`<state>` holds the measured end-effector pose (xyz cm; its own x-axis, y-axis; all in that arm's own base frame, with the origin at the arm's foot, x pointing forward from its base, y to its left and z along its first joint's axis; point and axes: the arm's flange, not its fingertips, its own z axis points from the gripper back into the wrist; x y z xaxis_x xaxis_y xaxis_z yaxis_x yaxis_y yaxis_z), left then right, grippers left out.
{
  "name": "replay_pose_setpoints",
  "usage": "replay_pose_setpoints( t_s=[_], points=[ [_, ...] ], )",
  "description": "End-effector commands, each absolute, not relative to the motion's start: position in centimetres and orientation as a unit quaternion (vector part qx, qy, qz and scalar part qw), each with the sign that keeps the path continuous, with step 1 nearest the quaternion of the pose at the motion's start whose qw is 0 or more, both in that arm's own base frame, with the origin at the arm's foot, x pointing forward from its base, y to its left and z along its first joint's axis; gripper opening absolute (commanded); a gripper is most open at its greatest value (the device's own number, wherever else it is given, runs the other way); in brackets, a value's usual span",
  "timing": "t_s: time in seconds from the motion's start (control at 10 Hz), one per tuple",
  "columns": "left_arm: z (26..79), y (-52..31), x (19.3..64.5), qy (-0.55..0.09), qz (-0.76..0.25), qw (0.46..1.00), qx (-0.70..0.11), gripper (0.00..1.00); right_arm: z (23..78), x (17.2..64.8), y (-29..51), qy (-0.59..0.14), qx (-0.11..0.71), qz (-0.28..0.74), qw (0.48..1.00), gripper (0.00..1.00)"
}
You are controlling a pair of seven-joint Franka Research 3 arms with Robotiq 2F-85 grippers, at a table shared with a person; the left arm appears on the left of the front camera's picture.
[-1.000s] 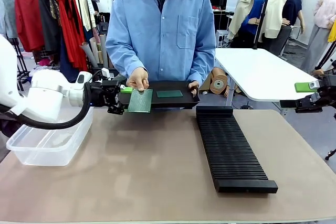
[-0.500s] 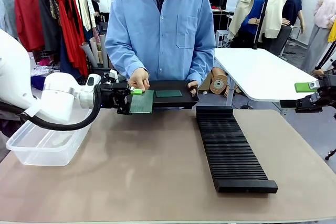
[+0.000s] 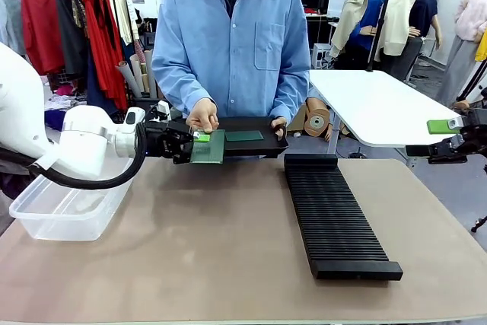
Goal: Sort PCBs into racks and boxes based on the side picked up.
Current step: Pick up the Blank PCB handed by the Human.
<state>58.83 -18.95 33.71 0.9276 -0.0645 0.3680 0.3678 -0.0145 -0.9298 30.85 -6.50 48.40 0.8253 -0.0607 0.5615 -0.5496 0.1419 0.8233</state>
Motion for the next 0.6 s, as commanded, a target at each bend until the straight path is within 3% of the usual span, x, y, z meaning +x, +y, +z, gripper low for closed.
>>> replay_pose_setpoints(
  t_s=[0.0, 0.5],
  points=[
    [34.00, -19.03, 58.89, -0.124, -0.154, 0.682, -0.704, 0.00, 48.82, 31.07, -6.56, -0.242, 0.632, 0.176, 0.714, 1.00],
    [33.93, -19.15, 58.96, -0.119, -0.151, 0.682, -0.705, 0.00, 48.82, 31.07, -6.56, -0.242, 0.632, 0.176, 0.714, 1.00]
  ],
)
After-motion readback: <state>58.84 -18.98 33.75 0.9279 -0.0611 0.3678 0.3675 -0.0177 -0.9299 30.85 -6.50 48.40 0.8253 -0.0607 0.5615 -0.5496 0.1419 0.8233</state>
